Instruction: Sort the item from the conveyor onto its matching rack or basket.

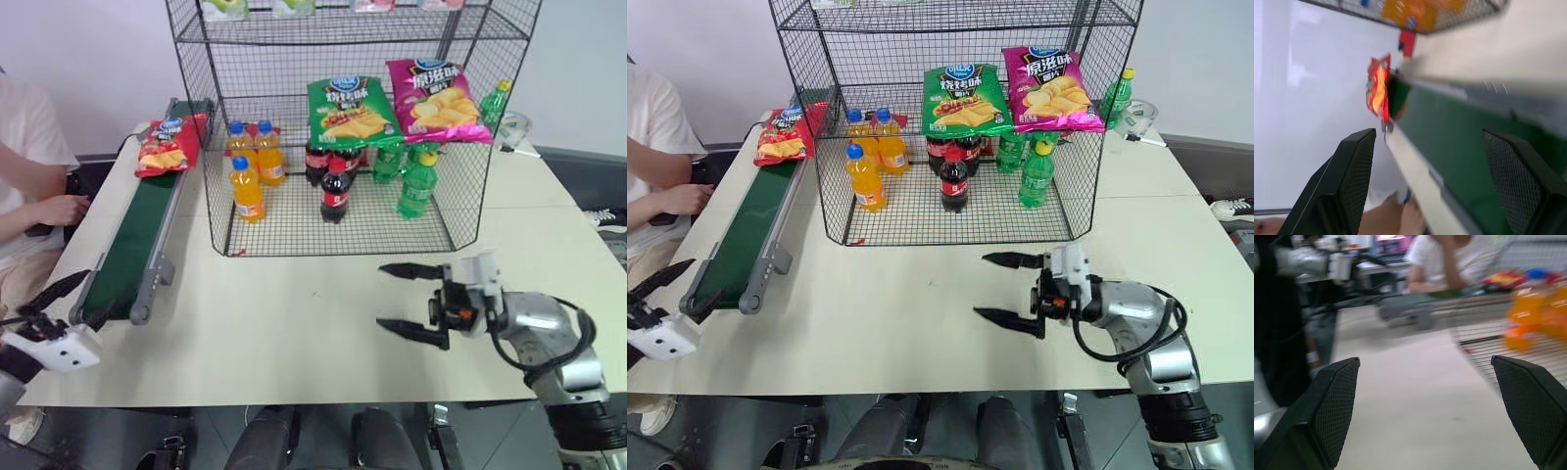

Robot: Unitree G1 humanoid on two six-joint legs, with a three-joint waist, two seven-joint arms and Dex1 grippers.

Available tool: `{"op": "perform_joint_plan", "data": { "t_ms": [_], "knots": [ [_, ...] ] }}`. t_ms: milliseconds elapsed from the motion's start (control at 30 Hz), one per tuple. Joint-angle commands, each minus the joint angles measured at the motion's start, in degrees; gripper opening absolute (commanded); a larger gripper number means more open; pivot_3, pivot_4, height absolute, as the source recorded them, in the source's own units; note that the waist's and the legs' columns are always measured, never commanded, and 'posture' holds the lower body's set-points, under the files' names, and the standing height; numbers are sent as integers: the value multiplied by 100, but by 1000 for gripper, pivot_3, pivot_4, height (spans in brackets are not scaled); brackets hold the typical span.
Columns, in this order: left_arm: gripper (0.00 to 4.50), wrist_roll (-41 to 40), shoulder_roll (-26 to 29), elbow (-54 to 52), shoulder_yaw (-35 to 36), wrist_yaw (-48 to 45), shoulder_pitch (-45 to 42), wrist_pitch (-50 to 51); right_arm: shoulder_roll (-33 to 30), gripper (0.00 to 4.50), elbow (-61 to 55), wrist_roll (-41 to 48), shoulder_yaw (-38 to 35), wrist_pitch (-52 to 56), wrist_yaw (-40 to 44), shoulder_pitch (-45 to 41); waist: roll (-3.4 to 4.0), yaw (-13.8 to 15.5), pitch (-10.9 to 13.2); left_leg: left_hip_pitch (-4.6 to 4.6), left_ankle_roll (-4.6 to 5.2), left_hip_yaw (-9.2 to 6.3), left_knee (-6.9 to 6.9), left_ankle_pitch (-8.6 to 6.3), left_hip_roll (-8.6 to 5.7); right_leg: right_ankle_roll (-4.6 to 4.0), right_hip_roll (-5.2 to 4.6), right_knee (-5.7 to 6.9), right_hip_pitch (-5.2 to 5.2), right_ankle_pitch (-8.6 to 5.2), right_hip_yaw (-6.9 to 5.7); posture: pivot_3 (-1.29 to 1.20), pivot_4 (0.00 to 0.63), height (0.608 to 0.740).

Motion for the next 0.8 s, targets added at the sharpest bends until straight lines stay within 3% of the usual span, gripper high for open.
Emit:
{"op": "perform_joint_plan", "data": {
  "t_ms": [33, 300, 800],
  "knots": [
    [3565, 784, 203, -206, 138, 1051, 210, 234, 39, 4500, 75, -66, 134, -162, 232, -187, 0, -5, 0, 0, 0, 0, 0, 0, 0, 0, 1, 0, 0, 0, 0, 0, 150, 740],
    [3565, 1411, 127, -573, -183, 2132, 678, 1146, 311, 4500, 454, -228, 222, -378, 176, -470, 0, -8, 0, 4, -1, 1, -2, 0, 1, 3, 6, 2, 1, 2, -1, 0, 150, 740],
    [3565, 1315, -66, -1181, -685, 2471, 1262, 2110, 348, 4500, 727, -385, 169, -618, 132, -500, -1, -8, -1, 9, -1, 1, -1, -1, 1, 3, 5, 11, 1, 1, -1, 0, 150, 740]
  ]
}}
